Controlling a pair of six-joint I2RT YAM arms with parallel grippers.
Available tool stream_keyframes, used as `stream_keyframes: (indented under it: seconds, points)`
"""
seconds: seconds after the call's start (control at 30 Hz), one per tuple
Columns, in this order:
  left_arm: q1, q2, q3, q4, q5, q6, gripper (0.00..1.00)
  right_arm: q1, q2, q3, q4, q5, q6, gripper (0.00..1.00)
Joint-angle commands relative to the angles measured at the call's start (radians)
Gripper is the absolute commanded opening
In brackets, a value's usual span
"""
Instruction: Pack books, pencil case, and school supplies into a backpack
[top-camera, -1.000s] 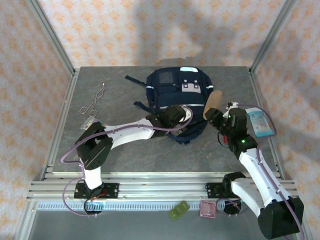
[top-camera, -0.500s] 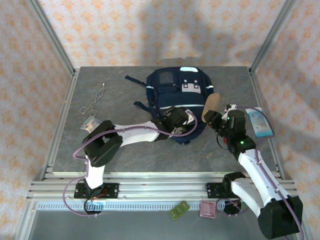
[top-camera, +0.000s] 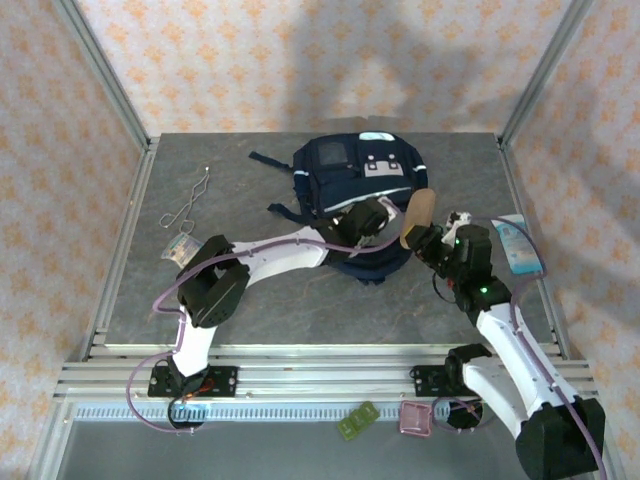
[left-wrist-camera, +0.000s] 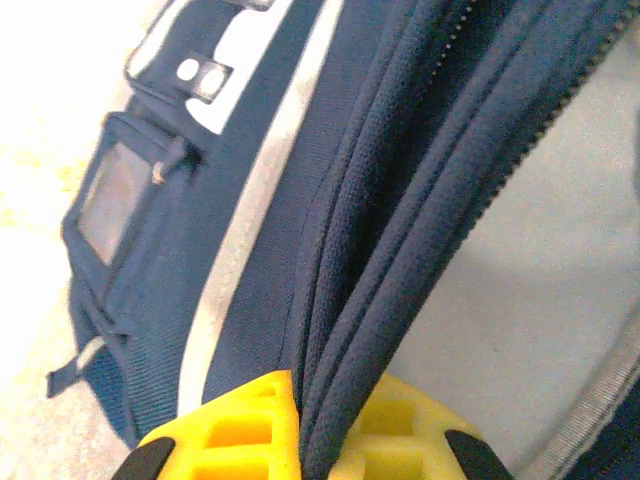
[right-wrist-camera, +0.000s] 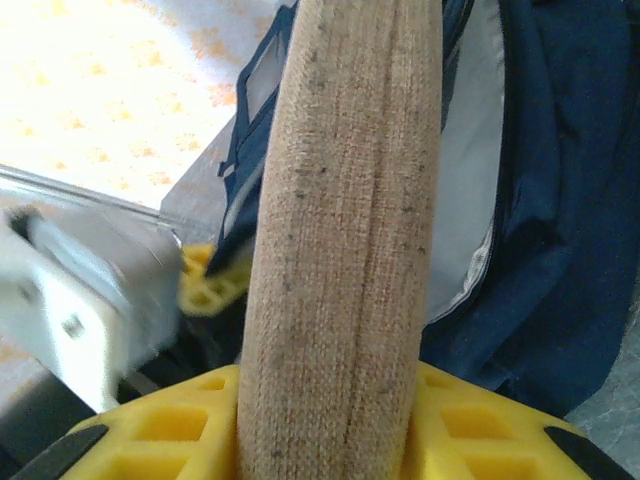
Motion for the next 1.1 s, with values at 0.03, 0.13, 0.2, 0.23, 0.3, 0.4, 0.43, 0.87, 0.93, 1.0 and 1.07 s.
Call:
stream_keyframes:
  seconds: [0.03, 0.13, 0.2, 0.23, 0.3, 0.4, 0.43, 0.87, 0.93, 1.0, 1.07]
  points:
    - [0.048, -0.047, 0.192, -0.105, 0.037, -0.125, 0.00, -0.005, -0.039, -0.035, 0.081, -0.130, -0.059, 0.34]
    - [0.065, -0.048, 0.282, -0.139, 0.099, -0.184, 0.00, 0.009, 0.010, -0.059, 0.184, -0.231, -0.040, 0.33]
    - [0.065, -0.044, 0.327, -0.152, 0.102, -0.203, 0.00, 0.044, 0.066, -0.058, 0.246, -0.239, -0.029, 0.32]
    - [0.066, -0.039, 0.354, -0.164, 0.102, -0.214, 0.00, 0.068, 0.100, -0.052, 0.276, -0.237, -0.029, 0.32]
    - [0.070, -0.018, 0.414, -0.200, 0.111, -0.239, 0.00, 0.113, 0.168, -0.036, 0.343, -0.222, -0.021, 0.32]
    - [0.081, 0.005, 0.488, -0.247, 0.145, -0.284, 0.00, 0.157, 0.292, -0.006, 0.468, -0.229, 0.012, 0.32]
    - [0.082, 0.010, 0.503, -0.254, 0.157, -0.295, 0.00, 0.169, 0.341, 0.011, 0.494, -0.229, 0.018, 0.32]
    - [0.083, -0.006, 0.528, -0.269, 0.244, -0.382, 0.00, 0.189, 0.946, 0.417, 0.577, -0.099, 0.165, 0.39]
    - [0.083, -0.008, 0.528, -0.269, 0.256, -0.392, 0.00, 0.191, 1.013, 0.471, 0.592, -0.055, 0.198, 0.44]
    - [0.083, -0.009, 0.528, -0.274, 0.261, -0.409, 0.00, 0.191, 1.057, 0.490, 0.639, -0.006, 0.227, 0.53]
    - [0.083, -0.008, 0.520, -0.275, 0.266, -0.426, 0.00, 0.191, 1.078, 0.497, 0.681, 0.006, 0.245, 0.61]
